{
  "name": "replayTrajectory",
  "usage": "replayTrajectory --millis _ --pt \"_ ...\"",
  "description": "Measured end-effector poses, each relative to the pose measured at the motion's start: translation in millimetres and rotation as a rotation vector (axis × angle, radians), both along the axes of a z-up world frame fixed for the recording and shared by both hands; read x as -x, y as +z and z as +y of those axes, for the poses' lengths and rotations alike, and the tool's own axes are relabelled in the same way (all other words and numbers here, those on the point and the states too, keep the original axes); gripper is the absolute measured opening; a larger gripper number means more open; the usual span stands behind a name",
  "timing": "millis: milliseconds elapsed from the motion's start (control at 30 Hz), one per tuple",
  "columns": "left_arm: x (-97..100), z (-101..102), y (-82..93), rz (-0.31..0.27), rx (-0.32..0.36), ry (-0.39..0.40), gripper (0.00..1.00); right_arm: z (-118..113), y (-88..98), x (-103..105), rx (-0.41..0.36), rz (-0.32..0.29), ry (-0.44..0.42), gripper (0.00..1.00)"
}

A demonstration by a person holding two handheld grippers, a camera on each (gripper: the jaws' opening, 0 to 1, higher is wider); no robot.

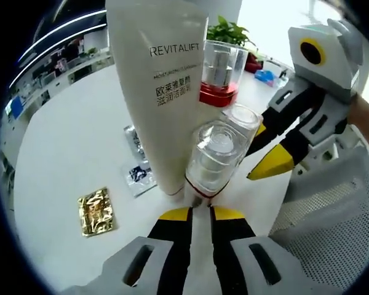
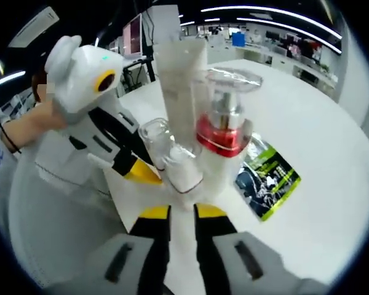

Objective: Arrange the skincare products in the storage area until every visible bottle or jar stands upright without overlapping.

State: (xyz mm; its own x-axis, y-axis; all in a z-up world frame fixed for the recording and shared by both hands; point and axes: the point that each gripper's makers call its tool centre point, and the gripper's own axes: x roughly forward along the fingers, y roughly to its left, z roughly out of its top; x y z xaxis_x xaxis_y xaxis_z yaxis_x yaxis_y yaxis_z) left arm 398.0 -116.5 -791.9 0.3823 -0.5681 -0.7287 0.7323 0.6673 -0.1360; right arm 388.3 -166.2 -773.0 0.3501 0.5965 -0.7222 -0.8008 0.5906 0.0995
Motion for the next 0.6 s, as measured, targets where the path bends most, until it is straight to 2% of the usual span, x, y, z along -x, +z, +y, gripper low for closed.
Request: replayTrajectory --millis 600 --pt "-2.2 -2.4 -2.5 -0.002 -0.004 -0.006 0.08 1.9 -4.4 -6.3 -0.013 0.006 -0.023 0.12"
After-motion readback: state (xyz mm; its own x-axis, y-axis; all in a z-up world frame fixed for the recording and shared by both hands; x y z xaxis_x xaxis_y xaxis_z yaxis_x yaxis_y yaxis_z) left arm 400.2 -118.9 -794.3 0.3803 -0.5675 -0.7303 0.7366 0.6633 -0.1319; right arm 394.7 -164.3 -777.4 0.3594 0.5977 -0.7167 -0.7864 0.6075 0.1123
